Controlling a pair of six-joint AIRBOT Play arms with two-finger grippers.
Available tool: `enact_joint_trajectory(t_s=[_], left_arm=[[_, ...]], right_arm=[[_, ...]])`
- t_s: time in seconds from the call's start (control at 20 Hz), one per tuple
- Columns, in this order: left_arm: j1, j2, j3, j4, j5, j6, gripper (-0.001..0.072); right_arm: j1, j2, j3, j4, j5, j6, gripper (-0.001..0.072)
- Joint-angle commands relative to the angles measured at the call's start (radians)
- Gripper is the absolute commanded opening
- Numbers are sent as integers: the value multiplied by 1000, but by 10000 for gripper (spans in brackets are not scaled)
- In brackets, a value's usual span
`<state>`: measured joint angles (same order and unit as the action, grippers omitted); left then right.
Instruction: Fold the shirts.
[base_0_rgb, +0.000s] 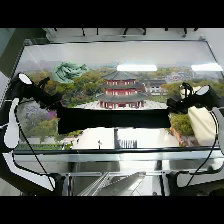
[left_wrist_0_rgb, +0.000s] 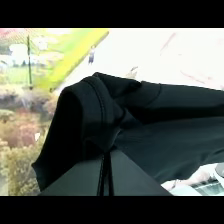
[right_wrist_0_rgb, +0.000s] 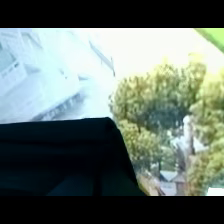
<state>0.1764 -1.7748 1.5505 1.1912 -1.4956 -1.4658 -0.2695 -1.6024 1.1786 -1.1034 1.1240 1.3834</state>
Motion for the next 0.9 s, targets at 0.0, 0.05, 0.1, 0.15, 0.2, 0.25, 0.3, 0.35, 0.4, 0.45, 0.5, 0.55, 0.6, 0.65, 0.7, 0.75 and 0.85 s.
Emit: enact_joint_trajectory(t_s=[0.0,0.05,0.1,0.15,0.2,0.25,0.3,0.35,0.4,0.45,0.5,0.55,0.6,0.65,0.7,0.75,0.85], left_arm=[[-2,-33,8,3,-42,15,14],[-1,-33,8,3,-45,21,17],[-1,-26,8,4,-42,29,132],[-1,-14,8,6,-37,28,376],[4,2,8,7,-37,27,581],[10,21,8,6,-37,26,618],[19,45,8,5,-40,23,618],[29,73,8,3,-41,12,618],[35,106,8,3,-41,1,618],[43,142,8,3,-40,-2,618],[44,184,8,3,-41,-6,617],[44,228,8,2,-41,-26,582],[41,267,8,-5,-42,-35,420],[32,305,8,-13,-42,-34,11],[18,344,8,-12,-35,-24,14],[1,376,8,-13,-18,-24,14],[-31,419,8,-13,-3,-24,14]], right_arm=[[7,-34,12,2,-21,1,31],[7,-33,14,8,-16,0,43],[3,-33,24,6,11,-5,195],[-5,-32,43,5,65,-30,566],[-14,-29,72,6,140,-53,703],[-27,-27,105,6,224,-68,704],[-42,-23,131,8,296,-83,704],[-58,-14,143,8,338,-98,704],[-77,-5,142,9,350,-100,704],[-100,-4,142,10,352,-100,704],[-125,-5,134,20,351,-105,704],[-149,-9,122,51,352,-120,704],[-169,-20,113,103,356,-150,704],[-181,-37,107,157,359,-184,704],[-184,-55,100,180,356,-211,704],[-184,-75,96,185,350,-223,704],[-184,-124,95,212,351,-237,704]])
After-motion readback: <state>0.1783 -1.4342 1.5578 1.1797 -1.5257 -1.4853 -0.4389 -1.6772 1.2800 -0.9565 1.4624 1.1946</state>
